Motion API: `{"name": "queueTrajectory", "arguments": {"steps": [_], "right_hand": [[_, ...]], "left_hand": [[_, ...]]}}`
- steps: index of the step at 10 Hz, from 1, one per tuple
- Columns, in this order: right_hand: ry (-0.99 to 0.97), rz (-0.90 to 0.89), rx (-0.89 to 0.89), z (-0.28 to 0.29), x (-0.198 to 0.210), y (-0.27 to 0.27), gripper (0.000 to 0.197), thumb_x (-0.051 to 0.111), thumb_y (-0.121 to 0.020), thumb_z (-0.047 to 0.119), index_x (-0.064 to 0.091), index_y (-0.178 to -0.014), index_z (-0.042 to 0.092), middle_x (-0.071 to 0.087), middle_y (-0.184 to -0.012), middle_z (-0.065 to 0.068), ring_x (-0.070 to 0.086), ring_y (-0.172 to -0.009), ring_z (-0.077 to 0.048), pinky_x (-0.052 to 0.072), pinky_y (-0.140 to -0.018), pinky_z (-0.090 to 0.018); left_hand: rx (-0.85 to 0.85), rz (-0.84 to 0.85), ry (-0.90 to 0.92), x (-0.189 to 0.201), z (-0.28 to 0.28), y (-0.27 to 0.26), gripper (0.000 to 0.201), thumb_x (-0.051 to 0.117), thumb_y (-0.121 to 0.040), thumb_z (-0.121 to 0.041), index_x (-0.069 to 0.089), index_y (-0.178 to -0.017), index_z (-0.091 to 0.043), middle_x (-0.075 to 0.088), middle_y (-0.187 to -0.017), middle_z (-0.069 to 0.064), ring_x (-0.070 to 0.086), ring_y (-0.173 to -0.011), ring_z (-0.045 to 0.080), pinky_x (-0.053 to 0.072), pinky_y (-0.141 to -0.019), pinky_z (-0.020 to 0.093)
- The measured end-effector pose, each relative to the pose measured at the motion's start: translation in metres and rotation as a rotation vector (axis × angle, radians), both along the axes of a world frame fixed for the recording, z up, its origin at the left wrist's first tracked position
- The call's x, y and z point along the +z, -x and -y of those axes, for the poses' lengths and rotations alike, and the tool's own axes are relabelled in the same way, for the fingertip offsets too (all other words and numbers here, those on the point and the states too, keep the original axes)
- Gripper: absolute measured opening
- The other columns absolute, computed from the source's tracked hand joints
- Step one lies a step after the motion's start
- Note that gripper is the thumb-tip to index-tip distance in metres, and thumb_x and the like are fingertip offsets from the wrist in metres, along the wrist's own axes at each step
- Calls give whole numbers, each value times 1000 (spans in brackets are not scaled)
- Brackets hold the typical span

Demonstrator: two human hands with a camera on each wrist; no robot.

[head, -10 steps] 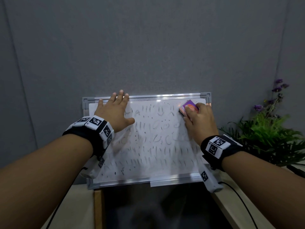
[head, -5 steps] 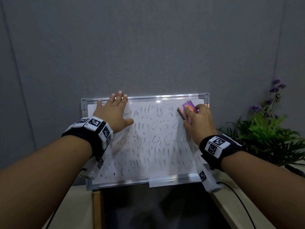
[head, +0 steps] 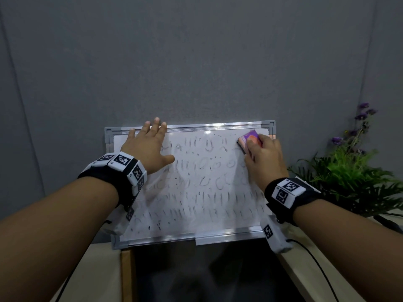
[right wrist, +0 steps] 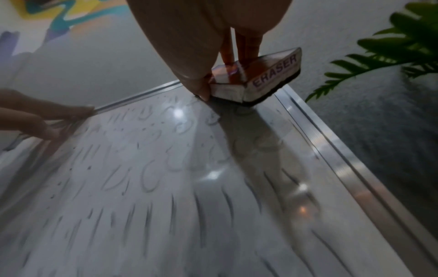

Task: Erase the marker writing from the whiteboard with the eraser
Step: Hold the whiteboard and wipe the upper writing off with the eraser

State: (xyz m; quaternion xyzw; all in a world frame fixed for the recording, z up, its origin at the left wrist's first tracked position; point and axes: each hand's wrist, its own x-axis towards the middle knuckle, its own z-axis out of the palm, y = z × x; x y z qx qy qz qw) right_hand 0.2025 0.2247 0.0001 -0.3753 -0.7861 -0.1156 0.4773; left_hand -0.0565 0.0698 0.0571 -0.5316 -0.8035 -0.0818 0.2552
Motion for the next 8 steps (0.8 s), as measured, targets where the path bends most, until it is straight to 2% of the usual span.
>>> {"name": "queueTrajectory", "arguments": {"steps": [2,3,5,7,8], "right_hand": [[-8,-40,-35,-6,-8,-5,34,61,-83,11,59,-116,5,51,-127,-22,41,-108,-37,47,-83,-44],[-11,-70,-21,-5,-1,-1,33,60,-82,9,60,-115,4,52,-124,-21,42,-106,-37,46,-84,-43],[10,-37,-33,1,-17,-9,33,61,-84,12,60,-117,6,52,-126,-19,42,-107,-34,48,-83,-43],[28,-149,-37,-4,-7,-7,31,60,-83,9,63,-114,5,54,-123,-22,41,-103,-36,46,-82,-41],[36,-129,-22,-2,-10,-8,31,60,-85,10,63,-115,5,53,-124,-21,41,-105,-35,47,-84,-43]], "left_hand": [[6,4,11,1,1,-2,94,46,-87,-59,-11,-151,-22,-17,-159,-1,-8,-147,20,3,-118,50],[8,4,11,2,1,-1,94,46,-87,-60,-10,-151,-22,-16,-159,-1,-7,-147,20,4,-117,50],[10,-1,12,2,0,-1,94,45,-86,-61,-10,-152,-22,-16,-159,-1,-7,-147,20,4,-117,51],[18,-3,13,3,1,-2,94,45,-86,-61,-10,-151,-22,-15,-159,-1,-6,-147,20,4,-117,51],[18,-6,12,2,1,-3,94,45,-87,-62,-10,-152,-22,-15,-159,-1,-6,-147,20,4,-117,51]]}}
